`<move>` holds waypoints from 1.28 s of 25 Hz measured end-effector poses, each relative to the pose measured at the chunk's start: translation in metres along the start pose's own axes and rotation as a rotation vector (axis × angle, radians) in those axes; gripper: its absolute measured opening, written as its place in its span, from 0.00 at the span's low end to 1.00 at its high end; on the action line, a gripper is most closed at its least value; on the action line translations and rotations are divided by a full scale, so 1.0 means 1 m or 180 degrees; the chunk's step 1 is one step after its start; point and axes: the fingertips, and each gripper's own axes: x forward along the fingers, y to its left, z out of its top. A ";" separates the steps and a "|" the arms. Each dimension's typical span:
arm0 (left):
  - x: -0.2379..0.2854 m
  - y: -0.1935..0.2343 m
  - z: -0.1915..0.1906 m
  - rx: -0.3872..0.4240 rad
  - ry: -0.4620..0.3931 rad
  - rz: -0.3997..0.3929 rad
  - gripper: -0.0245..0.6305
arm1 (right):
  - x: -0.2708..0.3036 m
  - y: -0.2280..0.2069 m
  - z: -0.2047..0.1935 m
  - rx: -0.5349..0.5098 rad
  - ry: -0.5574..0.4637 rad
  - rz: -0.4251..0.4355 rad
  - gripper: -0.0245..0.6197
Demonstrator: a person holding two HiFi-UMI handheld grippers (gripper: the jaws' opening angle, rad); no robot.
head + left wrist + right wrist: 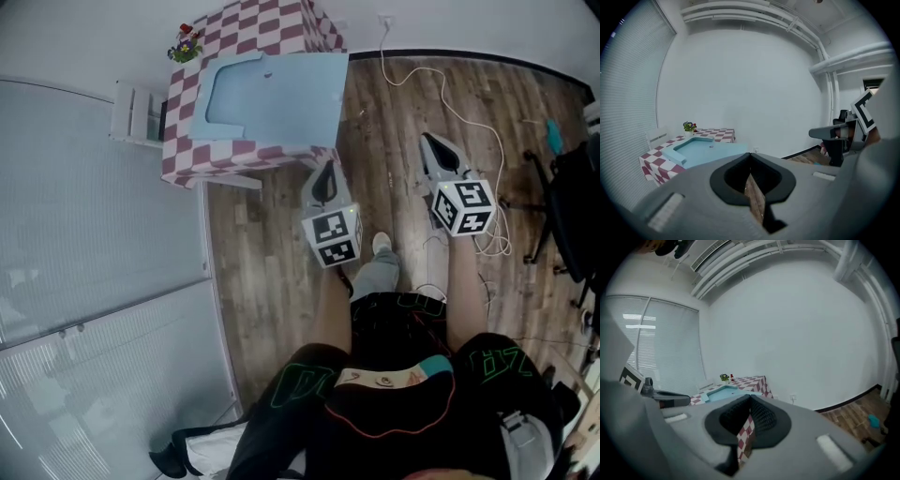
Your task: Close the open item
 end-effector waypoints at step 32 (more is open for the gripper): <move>0.156 0.115 0.042 -0.0384 0.0121 0.0976 0.05 | 0.244 -0.019 0.068 -0.0567 0.0302 0.0989 0.04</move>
